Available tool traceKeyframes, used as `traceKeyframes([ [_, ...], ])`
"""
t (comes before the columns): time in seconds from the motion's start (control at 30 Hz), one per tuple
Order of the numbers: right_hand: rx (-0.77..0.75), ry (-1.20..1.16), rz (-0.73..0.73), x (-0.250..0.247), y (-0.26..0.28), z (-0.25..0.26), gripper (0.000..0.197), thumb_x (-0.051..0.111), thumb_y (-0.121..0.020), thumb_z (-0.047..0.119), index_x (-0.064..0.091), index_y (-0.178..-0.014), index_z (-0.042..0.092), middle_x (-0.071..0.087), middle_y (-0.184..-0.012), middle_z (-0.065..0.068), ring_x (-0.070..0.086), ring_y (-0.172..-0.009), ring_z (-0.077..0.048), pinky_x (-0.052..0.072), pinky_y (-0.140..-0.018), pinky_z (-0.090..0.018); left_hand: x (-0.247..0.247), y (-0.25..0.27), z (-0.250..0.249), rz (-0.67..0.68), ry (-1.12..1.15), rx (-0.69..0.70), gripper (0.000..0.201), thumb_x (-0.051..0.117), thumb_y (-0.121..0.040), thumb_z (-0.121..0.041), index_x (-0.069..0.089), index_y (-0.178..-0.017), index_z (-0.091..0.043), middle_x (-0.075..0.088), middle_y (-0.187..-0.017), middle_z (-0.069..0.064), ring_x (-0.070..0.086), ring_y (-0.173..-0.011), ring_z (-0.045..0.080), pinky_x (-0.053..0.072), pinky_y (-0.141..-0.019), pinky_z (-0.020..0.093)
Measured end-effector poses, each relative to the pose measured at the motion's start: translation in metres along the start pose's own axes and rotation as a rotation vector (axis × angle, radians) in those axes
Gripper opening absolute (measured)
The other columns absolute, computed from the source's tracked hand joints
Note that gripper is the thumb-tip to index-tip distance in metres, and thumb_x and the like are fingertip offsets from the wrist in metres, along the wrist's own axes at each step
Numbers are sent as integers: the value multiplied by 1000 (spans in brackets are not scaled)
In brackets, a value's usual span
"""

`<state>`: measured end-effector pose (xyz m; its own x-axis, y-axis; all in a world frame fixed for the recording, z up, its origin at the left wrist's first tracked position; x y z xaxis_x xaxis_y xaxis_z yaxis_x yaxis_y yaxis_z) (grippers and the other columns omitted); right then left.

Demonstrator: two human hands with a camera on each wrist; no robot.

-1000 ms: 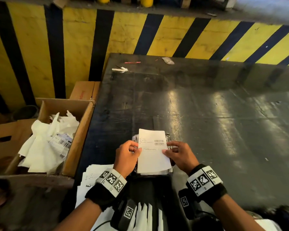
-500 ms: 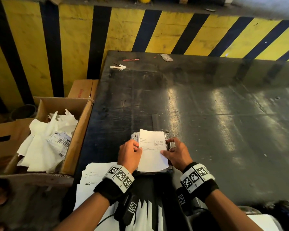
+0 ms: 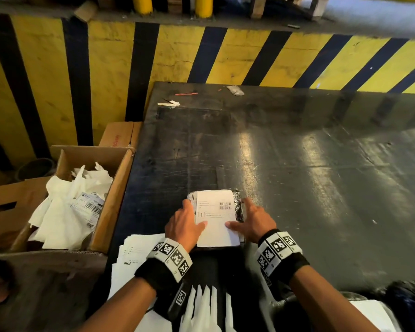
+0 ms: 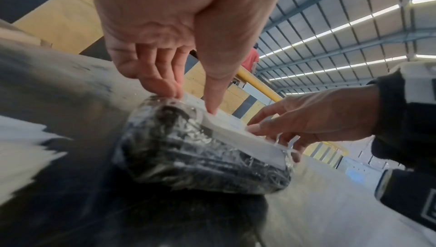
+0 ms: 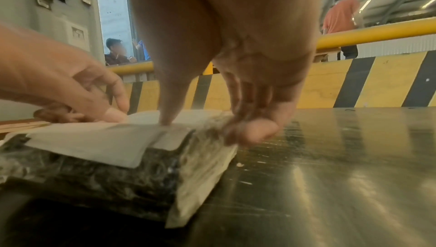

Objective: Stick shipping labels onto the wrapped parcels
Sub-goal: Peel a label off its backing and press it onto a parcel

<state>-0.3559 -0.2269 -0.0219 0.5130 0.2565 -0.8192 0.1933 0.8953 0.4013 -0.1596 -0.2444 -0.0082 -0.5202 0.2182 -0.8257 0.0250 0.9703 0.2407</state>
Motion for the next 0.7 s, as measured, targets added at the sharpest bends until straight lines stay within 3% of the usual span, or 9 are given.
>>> traceKeyframes([
  [0.1,-12,-118,115,6,5,-4,93,78,-68,45,23,-140,22,51,-134,-10,54,-117,-28,45,-99,-43,4,4,7,24,-52,67,69,69,-76,-45,33,-129,-18,43,-127,9,44,-116,25,43,-90,37],
  [0.23,-64,-122,210,11,14,3,110,79,-68,39,6,-148,19,47,-142,-8,48,-125,-25,39,-105,-38,18,9,16,190,49,81,95,69,-75,-49,12,-146,-24,33,-137,8,35,-127,24,37,-100,38],
  [0.47,-94,6,245,16,22,12,116,77,-68,46,0,-149,16,37,-148,-11,40,-132,-27,36,-109,-39,17,20,21,270,-82,152,99,63,-79,-54,-3,-148,-30,32,-135,11,36,-125,25,39,-100,37],
  [0.57,-236,293,146,18,36,25,97,62,-80,53,3,-149,19,18,-156,-10,21,-142,-28,21,-115,-43,22,26,20,298,-137,211,90,54,-85,-55,-10,-146,-38,30,-136,13,35,-123,26,39,-100,38],
  [0.63,-392,476,86,23,49,40,76,44,-91,51,7,-149,18,7,-158,-9,5,-145,-25,8,-117,-42,24,27,18,308,-169,229,82,50,-88,-54,-6,-146,-39,28,-138,13,32,-126,26,38,-101,39],
  [0.7,-419,567,75,29,48,42,70,23,-94,57,7,-149,17,2,-159,-7,-2,-146,-23,0,-117,-44,24,28,18,308,-202,241,76,47,-89,-54,-1,-147,-39,26,-141,13,30,-129,27,37,-103,39],
])
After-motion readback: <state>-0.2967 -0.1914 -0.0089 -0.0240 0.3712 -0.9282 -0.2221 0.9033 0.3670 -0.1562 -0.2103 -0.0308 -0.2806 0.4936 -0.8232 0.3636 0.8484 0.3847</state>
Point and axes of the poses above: each hand's wrist, its own y-axis away from the middle knuckle, its own x-axis out of the palm, z = x × y, the point moved 8 cm from there along -y, towards the middle knuckle
